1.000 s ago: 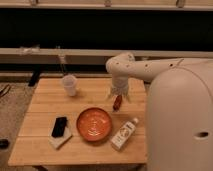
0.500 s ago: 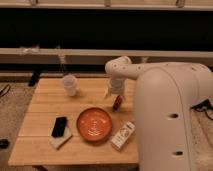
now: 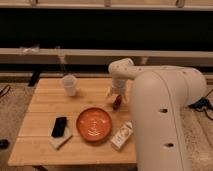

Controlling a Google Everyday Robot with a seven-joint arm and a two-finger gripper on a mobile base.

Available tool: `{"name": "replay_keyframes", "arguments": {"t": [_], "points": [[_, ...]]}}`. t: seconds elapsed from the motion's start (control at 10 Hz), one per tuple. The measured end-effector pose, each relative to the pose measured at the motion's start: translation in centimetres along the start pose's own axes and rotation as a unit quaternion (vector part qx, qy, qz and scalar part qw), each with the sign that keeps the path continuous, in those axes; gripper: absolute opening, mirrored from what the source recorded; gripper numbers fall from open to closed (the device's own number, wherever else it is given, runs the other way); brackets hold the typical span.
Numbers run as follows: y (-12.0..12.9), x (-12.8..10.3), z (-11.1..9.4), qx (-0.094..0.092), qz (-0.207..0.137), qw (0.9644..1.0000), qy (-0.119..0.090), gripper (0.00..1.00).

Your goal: Place the pepper in the ceramic bowl

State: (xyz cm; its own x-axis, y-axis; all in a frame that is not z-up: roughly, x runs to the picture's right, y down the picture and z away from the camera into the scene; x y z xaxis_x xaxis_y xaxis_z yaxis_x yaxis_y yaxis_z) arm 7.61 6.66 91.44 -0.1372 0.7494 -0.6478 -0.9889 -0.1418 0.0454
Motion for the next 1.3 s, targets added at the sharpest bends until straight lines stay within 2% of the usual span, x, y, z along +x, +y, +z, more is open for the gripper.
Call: {"name": "replay_keyframes", "arguments": {"t": [0.3, 0.6, 0.7, 0.9, 1.0, 1.3], "points": [[-0.5, -0.7, 1.0, 0.002, 0.001, 1.0000, 0.006, 0.80], [-1.2, -1.0, 2.2, 0.012, 0.001, 0.9998, 0.013, 0.80], [-1.4, -1.0, 2.6, 0.016, 0.001, 0.9997, 0.016, 0.77], [-1.8, -0.8, 3.0, 0.021, 0.005, 0.9995, 0.022, 0.60], [-1.9, -0.6, 3.1, 0.020, 0.009, 0.9994, 0.028, 0.48], [-1.5, -0.4, 2.1, 0.015, 0.005, 0.9994, 0.030, 0.20]]}}
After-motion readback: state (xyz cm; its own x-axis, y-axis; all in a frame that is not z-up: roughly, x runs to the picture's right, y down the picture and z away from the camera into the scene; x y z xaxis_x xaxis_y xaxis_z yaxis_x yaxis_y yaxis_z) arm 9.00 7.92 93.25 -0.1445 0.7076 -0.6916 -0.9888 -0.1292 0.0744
